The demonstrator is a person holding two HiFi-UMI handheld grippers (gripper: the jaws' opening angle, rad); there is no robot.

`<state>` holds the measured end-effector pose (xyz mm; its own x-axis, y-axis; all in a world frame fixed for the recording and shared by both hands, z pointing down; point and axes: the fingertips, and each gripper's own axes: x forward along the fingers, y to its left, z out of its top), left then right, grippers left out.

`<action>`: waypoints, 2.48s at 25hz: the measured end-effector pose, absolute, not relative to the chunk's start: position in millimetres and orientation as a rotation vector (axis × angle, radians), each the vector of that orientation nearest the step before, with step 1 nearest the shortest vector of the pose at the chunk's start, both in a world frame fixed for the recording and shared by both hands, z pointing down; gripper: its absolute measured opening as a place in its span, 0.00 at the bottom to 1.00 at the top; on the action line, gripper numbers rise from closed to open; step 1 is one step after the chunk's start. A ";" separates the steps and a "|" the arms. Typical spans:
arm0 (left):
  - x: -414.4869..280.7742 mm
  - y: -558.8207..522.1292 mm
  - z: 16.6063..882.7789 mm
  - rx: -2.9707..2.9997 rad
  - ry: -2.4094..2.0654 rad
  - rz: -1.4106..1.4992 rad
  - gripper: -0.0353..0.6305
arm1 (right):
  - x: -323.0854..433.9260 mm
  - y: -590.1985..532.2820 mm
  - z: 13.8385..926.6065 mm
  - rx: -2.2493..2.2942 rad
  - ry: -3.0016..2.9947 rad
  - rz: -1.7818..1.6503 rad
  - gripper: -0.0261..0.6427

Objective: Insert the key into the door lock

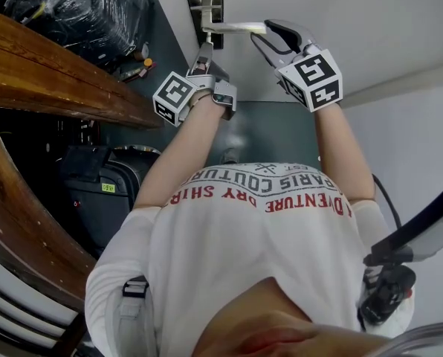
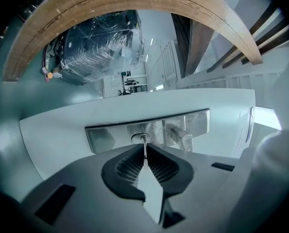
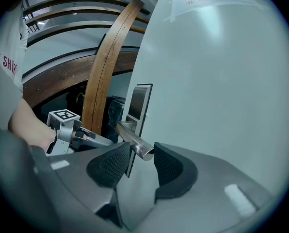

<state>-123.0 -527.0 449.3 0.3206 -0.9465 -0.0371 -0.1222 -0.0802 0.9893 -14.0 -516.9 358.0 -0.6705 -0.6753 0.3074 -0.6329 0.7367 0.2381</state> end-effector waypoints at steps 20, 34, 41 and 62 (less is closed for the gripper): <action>-121.4 -549.1 446.4 1.504 -1.042 -0.972 0.09 | -15.2 -512.0 358.2 0.917 -2.563 -0.198 0.24; -100.7 -419.3 426.2 2.188 -1.179 -0.404 0.05 | 10.6 -406.8 388.0 0.980 -2.668 -0.006 0.04; -44.3 -237.5 377.2 2.649 -1.219 0.038 0.05 | 15.2 -222.1 406.9 0.773 -2.733 0.133 0.04; -31.8 101.3 429.2 2.625 -1.028 0.322 0.05 | 2.6 113.6 448.7 0.656 -2.685 0.302 0.04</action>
<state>-31.8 101.3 429.2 0.7185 -0.6209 0.3136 -0.6889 -0.6976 0.1971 2.6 113.6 448.7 -0.8279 -0.4026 0.3905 -0.4793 0.8694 -0.1198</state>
